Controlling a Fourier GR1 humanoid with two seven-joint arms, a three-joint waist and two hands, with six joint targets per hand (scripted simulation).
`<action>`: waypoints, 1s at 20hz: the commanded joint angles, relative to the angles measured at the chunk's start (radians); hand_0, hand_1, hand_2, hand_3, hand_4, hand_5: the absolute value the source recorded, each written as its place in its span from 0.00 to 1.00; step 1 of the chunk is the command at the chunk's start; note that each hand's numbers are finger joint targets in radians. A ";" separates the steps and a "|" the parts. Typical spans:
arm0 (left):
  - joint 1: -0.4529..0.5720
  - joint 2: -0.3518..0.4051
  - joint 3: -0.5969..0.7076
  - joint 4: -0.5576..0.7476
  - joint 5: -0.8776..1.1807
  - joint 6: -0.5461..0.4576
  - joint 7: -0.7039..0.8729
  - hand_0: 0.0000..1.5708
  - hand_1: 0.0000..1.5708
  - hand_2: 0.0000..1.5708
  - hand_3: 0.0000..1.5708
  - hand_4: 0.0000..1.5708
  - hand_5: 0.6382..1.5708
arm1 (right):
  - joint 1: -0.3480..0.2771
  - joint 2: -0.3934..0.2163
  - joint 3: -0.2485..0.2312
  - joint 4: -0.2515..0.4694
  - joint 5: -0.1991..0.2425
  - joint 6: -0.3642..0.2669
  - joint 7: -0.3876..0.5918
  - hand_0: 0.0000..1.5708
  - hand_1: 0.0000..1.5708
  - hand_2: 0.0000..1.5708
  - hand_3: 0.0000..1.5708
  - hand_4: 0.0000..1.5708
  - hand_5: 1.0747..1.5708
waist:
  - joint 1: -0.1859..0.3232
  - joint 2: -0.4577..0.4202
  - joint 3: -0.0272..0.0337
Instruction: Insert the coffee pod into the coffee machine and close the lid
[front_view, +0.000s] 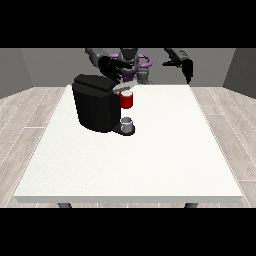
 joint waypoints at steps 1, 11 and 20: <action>0.000 0.009 0.019 0.053 -0.018 0.032 -0.059 0.00 0.00 0.00 0.00 0.11 1.00 | -0.022 0.028 0.037 -0.008 0.041 -0.009 -0.011 0.00 0.00 0.00 0.00 0.09 1.00 | -0.014 0.012 0.0000; 0.038 -0.004 -0.016 0.031 -0.006 0.009 -0.079 0.00 0.00 0.00 0.00 0.00 1.00 | 0.006 0.107 0.048 -0.017 0.036 -0.009 -0.075 0.00 0.00 0.00 0.00 0.04 1.00 | -0.022 -0.042 0.0001; 0.116 -0.003 0.013 0.045 0.007 0.031 -0.077 0.00 0.00 0.00 0.00 0.16 1.00 | 0.354 0.125 0.152 -0.137 -0.137 0.037 -0.166 0.00 0.00 0.00 0.00 0.16 1.00 | -0.135 -0.203 0.0005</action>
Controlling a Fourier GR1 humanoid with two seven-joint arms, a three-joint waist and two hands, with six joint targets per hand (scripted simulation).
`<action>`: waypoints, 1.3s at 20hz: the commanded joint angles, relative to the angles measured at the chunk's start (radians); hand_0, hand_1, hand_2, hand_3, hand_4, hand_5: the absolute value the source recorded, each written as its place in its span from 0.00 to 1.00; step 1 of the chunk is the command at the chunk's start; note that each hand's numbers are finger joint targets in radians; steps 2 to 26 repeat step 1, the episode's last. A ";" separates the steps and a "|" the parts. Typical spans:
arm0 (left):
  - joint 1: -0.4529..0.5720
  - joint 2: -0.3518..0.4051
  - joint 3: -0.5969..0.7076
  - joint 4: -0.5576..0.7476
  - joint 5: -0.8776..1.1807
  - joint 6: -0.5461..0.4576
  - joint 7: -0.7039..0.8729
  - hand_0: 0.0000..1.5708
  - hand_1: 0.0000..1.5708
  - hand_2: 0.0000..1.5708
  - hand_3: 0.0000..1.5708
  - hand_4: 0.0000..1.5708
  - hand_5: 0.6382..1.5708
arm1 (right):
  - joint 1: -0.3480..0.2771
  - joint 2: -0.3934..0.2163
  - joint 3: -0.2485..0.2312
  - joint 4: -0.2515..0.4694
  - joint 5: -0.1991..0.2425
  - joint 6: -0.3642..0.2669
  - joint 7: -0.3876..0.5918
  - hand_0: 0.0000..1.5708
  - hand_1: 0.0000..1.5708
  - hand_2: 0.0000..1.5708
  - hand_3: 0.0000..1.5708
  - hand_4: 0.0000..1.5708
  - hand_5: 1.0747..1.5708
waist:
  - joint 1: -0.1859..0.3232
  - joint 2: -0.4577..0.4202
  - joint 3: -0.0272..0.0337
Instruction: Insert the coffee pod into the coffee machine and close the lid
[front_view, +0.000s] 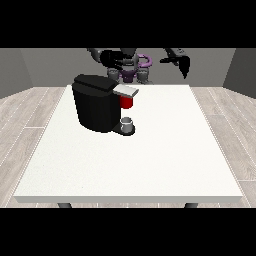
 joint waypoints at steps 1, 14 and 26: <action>0.046 -0.036 -0.009 -0.008 0.000 0.023 -0.008 0.00 0.00 0.00 0.00 0.12 1.00 | 0.181 0.010 0.037 -0.043 -0.064 -0.012 -0.053 0.00 0.00 0.00 0.00 0.10 1.00 | -0.049 -0.062 0.0004; 0.046 -0.036 -0.009 -0.008 0.000 0.023 -0.008 0.00 0.00 0.00 0.00 0.12 1.00 | 0.181 0.010 0.037 -0.043 -0.064 -0.012 -0.053 0.00 0.00 0.00 0.00 0.10 1.00 | -0.049 -0.062 0.0004; 0.046 -0.036 -0.009 -0.008 0.000 0.023 -0.008 0.00 0.00 0.00 0.00 0.12 1.00 | 0.181 0.010 0.037 -0.043 -0.064 -0.012 -0.053 0.00 0.00 0.00 0.00 0.10 1.00 | -0.049 -0.062 0.0004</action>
